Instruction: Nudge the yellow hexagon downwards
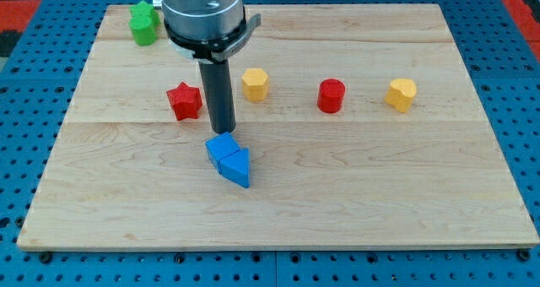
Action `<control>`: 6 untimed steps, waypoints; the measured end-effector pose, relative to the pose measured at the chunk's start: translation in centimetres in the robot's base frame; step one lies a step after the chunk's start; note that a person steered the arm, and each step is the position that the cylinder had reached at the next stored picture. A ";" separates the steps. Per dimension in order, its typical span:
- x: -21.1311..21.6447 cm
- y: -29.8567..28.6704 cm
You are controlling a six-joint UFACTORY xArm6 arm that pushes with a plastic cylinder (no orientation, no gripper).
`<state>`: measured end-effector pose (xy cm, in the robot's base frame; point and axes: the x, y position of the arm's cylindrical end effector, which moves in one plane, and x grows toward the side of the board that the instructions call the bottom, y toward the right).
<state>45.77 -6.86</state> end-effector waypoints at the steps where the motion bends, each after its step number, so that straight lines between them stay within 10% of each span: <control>1: -2.6 -3.6; 3: -10.8 -0.9; 6: -9.6 7.3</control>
